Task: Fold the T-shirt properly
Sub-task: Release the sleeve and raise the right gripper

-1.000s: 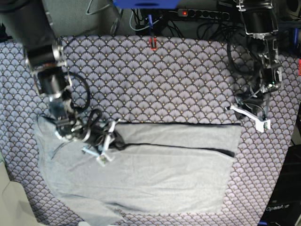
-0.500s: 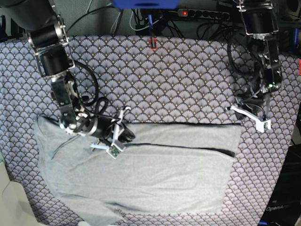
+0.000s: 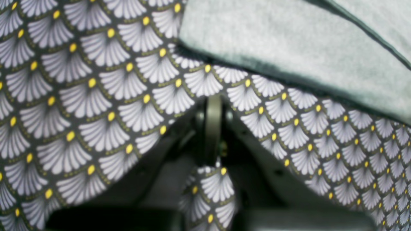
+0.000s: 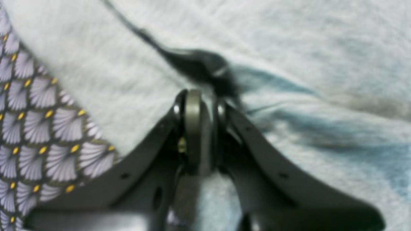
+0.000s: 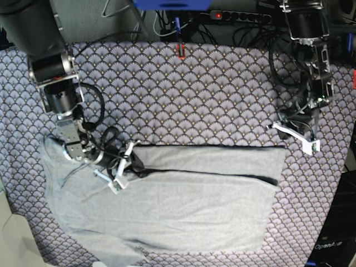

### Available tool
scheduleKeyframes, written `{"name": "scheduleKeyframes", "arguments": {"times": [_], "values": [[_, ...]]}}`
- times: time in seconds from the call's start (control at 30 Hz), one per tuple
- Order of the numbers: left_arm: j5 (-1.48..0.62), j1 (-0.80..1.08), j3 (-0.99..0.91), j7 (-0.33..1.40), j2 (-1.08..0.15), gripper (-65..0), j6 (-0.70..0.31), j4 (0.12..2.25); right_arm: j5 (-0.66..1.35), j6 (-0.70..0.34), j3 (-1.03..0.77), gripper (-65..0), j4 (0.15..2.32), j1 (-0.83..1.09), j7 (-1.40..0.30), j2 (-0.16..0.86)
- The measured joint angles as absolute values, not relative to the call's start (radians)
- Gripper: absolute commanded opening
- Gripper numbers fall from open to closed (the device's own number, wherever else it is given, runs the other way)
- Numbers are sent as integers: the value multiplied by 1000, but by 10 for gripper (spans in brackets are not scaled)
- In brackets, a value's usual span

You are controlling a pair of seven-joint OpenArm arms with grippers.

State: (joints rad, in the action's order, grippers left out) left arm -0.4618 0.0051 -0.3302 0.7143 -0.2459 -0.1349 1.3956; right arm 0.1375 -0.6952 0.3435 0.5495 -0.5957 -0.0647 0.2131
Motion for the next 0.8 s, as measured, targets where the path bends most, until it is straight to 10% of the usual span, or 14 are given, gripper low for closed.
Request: {"name": "scheduleKeyframes", "arguments": {"times": [0.4,0.53,0.8], "values": [[-461,36,-330,713,-243,-650,-134,1407,132,-583,344,-602,289,-817,104,162],[-461,64,-330,715,-244,-650,-134,1434,136,-405,344,-602,317,-841,118,172],[-462,66,-331,716,-243,-650,-134,1448,132,-465,344,-603,623,-617,-39,213]]}}
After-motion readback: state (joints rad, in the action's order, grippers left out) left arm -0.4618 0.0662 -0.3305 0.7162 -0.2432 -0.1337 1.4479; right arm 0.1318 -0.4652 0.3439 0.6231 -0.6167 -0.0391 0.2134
